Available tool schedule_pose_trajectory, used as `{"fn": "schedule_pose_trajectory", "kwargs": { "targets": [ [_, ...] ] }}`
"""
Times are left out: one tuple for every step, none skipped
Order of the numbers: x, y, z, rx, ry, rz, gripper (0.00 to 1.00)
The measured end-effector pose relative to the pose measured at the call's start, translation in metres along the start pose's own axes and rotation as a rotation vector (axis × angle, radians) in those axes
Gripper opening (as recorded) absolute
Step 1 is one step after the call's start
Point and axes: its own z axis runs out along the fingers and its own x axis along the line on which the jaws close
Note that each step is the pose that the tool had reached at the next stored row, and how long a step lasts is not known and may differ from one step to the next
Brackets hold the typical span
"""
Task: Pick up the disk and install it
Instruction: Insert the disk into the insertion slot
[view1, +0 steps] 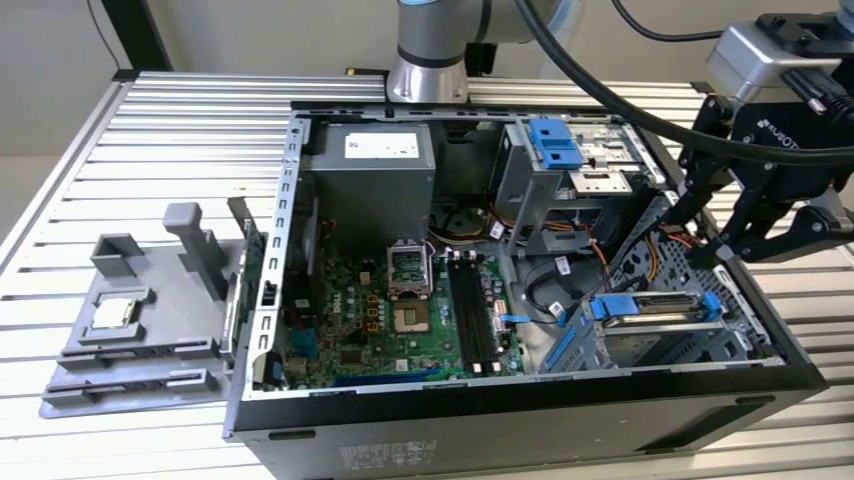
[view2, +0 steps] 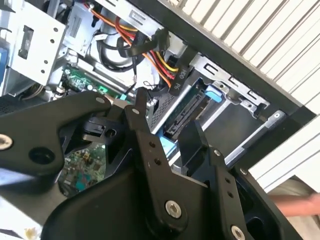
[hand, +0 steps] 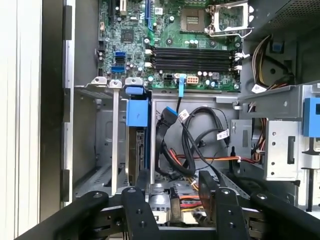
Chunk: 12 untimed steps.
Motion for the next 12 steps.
{"fn": "schedule_pose_trajectory", "kwargs": {
  "targets": [
    [0.0, -0.0002, 0.0, -0.0032, -0.0027, -0.001, 1.0],
    [0.0, -0.0003, 0.0, -0.005, -0.0067, -0.003, 1.0],
    [0.0, -0.0005, 0.0, -0.0066, -0.0107, -0.006, 1.0],
    [-0.0001, -0.0006, 0.0, -0.0073, -0.012, -0.011, 1.0],
    [0.0, -0.0015, 0.0001, -0.0082, -0.0119, -0.016, 1.0],
    [0.0, -0.0019, 0.0, -0.0097, -0.0116, -0.017, 1.0],
    [0.0, -0.0019, 0.0, -0.0097, -0.0113, -0.016, 1.0],
    [0.0, -0.0024, 0.0, -0.0111, -0.0112, -0.016, 1.0],
    [0.0001, -0.0044, 0.0002, -0.0142, -0.0113, -0.016, 1.0],
    [0.0001, -0.0066, 0.0005, -0.0166, -0.0114, -0.016, 1.0],
    [0.0002, -0.0091, 0.0009, -0.0188, -0.0114, -0.016, 1.0],
    [0.0001, -0.0103, 0.0013, -0.0193, -0.0115, -0.016, 1.0]
  ]
}}
